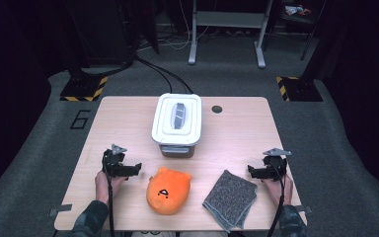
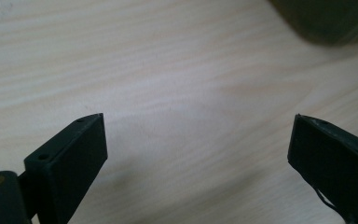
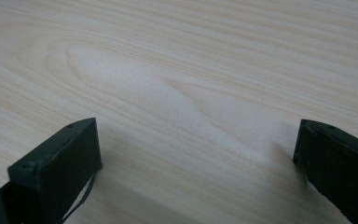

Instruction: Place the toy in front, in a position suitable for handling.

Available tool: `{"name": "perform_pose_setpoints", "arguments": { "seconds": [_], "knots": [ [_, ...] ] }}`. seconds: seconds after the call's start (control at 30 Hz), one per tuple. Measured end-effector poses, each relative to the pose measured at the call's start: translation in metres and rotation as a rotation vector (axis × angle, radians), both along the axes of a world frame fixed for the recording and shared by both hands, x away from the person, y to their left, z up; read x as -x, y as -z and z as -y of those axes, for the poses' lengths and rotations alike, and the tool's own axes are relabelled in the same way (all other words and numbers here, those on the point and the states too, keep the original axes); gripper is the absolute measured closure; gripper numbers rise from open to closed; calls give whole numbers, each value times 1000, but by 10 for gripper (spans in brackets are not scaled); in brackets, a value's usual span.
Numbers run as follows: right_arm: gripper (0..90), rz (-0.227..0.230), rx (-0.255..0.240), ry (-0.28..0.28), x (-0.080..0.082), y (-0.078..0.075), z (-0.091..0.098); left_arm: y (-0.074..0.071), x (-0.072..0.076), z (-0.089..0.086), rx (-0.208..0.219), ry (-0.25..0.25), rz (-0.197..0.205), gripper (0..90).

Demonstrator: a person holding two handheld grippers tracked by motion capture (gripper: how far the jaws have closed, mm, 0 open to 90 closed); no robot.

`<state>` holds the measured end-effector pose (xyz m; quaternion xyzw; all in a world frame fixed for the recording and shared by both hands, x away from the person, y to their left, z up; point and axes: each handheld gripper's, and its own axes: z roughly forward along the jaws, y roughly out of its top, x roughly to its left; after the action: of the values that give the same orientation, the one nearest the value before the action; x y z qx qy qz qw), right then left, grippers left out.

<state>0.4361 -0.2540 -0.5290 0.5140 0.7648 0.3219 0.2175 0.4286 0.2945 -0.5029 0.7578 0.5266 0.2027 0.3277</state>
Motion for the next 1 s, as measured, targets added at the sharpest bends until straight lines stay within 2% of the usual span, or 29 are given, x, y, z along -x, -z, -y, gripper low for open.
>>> {"name": "perform_pose_setpoints", "arguments": {
  "seconds": [0.03, 0.13, 0.17, 0.2, 0.23, 0.4, 0.43, 0.57, 0.7, 0.8, 0.9, 1.0],
  "knots": [
    [0, -1, 1, 1, 0, 0, 0, -7, -2, 1, 21, -10, 13, 53],
    [0, -1, 1, 0, 0, 0, 0, -34, -7, 4, 29, 6, 39, 62],
    [0, -1, 1, -2, 0, 0, 0, -50, -11, 8, 43, 13, 60, 73],
    [0, -1, 1, -2, 0, 0, 0, -50, -11, 8, 43, 13, 60, 75],
    [0, 0, -1, 0, -1, 0, 0, -60, -13, 11, 46, 24, 64, 75],
    [4, 1, -1, 3, -1, 0, 0, -93, -22, 29, 33, 72, 107, 90],
    [7, 0, 0, -2, 0, 0, 1, -100, -25, 35, 19, 91, 113, 96],
    [9, 1, 0, -1, 0, 0, 1, -114, -36, 54, 34, 124, 130, 104],
    [12, 1, -2, -1, 0, 0, 1, -121, -45, 74, 25, 151, 152, 110],
    [17, 5, -3, 0, 0, 0, 1, -124, -55, 89, 21, 170, 150, 122],
    [20, 6, -3, 0, 0, 0, 1, -125, -64, 103, 27, 184, 131, 148],
    [23, 7, -3, -1, -1, 0, 1, -125, -74, 120, 4, 216, 123, 163]
  ]
}}
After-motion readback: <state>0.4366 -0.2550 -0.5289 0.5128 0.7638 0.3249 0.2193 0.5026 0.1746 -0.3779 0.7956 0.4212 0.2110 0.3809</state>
